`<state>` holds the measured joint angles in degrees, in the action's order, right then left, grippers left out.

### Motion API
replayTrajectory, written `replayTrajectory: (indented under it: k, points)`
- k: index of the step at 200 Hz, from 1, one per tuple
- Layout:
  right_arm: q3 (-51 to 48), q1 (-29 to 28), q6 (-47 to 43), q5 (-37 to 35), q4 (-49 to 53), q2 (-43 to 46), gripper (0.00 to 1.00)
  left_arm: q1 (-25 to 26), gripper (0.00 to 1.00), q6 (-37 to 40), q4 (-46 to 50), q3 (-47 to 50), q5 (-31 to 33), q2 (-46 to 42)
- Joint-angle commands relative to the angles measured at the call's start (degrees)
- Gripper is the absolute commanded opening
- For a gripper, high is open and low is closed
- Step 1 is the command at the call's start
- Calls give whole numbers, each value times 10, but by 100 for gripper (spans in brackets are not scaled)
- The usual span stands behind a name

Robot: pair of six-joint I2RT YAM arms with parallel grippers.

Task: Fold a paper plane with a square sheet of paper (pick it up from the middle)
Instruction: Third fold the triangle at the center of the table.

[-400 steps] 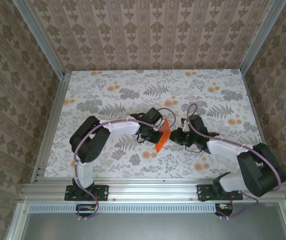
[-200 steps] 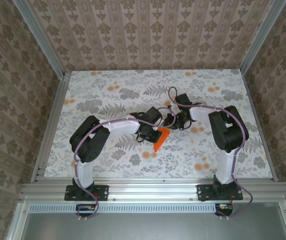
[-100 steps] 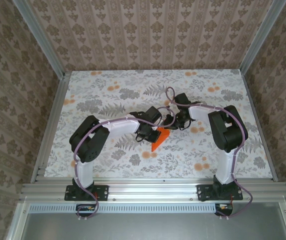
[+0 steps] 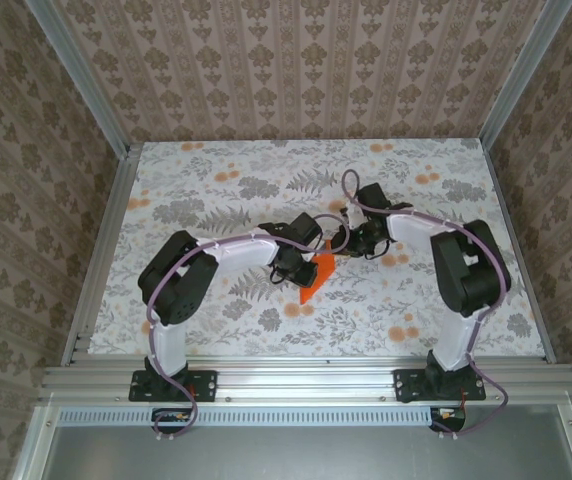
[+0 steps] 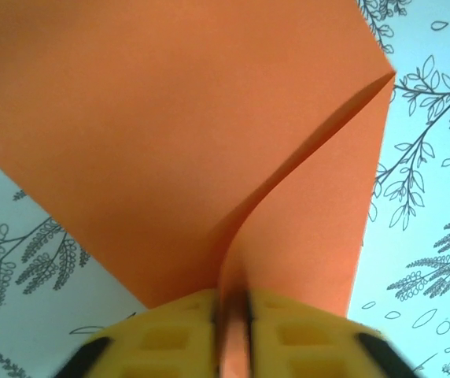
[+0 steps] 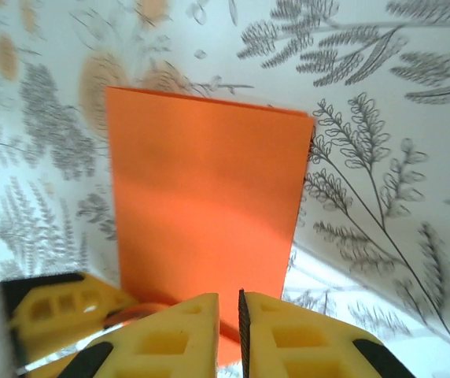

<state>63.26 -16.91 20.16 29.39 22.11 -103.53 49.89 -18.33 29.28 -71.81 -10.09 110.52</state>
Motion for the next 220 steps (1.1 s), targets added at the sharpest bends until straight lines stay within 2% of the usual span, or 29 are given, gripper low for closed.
replayTrajectory:
  k: [1, 22, 52, 63, 83, 102, 117, 165, 220]
  points:
    - [-30, 4, 26, -5, 7, 61, 17, 3, 29, -6, 58, -5, 22, -39]
    - [-79, 4, 51, 19, -22, 98, 17, 1, 40, -28, 63, 2, 41, -92]
    - [-155, -10, 112, 57, -102, 135, 15, -1, 44, -74, 62, 39, 69, -165]
    - [-170, -25, 128, 64, -129, 137, 13, 0, 39, -89, 50, 58, 64, -188]
    - [-180, -50, 155, 66, -168, 126, 10, 7, 21, -116, 26, 82, 42, -220]
    - [-177, -70, 180, 78, -208, 102, 9, 23, 12, -135, 8, 91, 21, -224]
    - [-159, -86, 186, 81, -217, 79, 9, 40, 7, -148, 7, 87, 35, -217]
    - [-106, -122, 198, 87, -232, -5, 8, 59, 2, -195, -42, 108, 38, -191]
    - [-97, -124, 180, 42, -200, -58, 7, 70, 1, -210, -71, 125, 53, -158]
